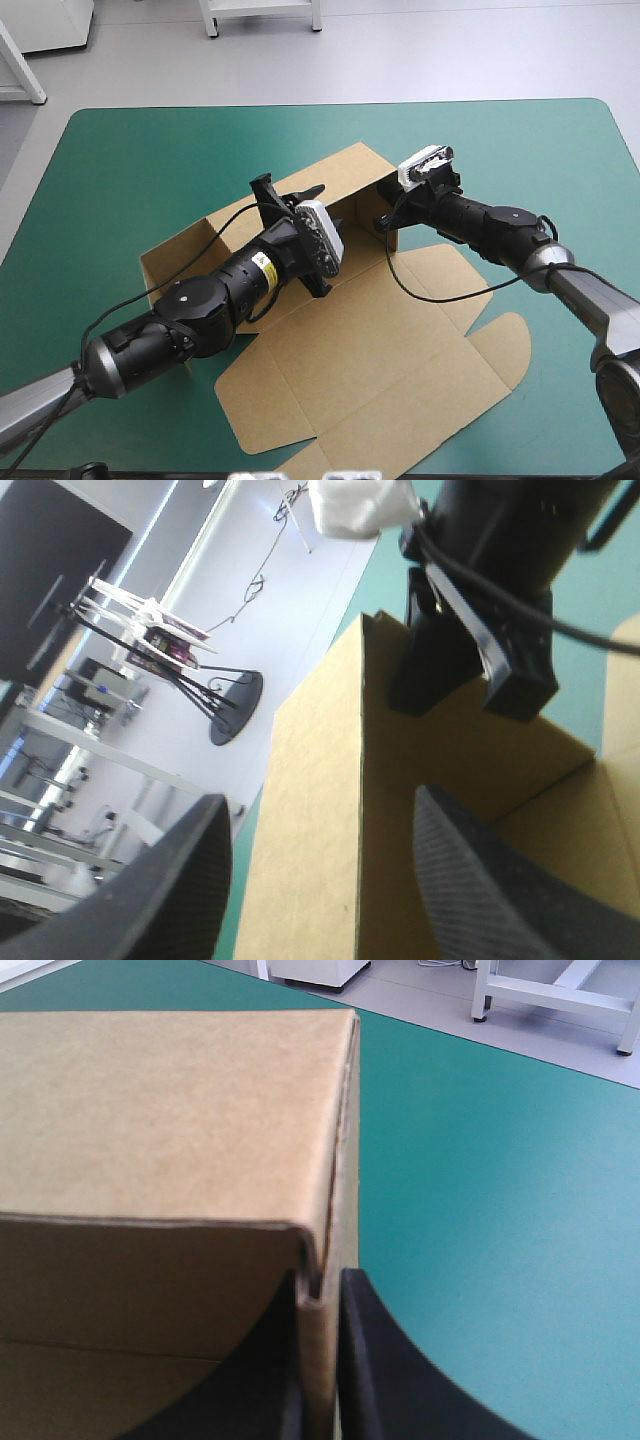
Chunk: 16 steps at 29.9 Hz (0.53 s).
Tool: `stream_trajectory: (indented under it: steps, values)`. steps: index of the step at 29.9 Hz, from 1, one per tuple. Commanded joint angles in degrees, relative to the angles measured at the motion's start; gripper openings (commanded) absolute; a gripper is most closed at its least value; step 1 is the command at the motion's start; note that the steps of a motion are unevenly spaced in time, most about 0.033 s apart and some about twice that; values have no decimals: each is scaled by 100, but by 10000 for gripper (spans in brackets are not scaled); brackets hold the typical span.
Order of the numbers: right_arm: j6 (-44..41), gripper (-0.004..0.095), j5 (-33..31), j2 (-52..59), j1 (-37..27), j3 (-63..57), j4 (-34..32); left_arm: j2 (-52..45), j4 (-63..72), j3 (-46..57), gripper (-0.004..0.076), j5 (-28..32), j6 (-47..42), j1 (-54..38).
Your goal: Fold the box
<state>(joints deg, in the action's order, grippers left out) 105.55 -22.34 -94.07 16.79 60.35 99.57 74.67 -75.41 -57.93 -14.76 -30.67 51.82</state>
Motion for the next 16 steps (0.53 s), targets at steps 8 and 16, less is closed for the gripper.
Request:
stream_trajectory:
  steps: [8, 16]
  values:
    - [-518, -17, 102, 188, 41, 110, -105, -261, 1688, -1635, 400, -1618, -96, -663]
    - [-2661, -17, 347, 188, 32, 617, -2185, -261, 3068, -2012, 398, -2052, 331, -2905]
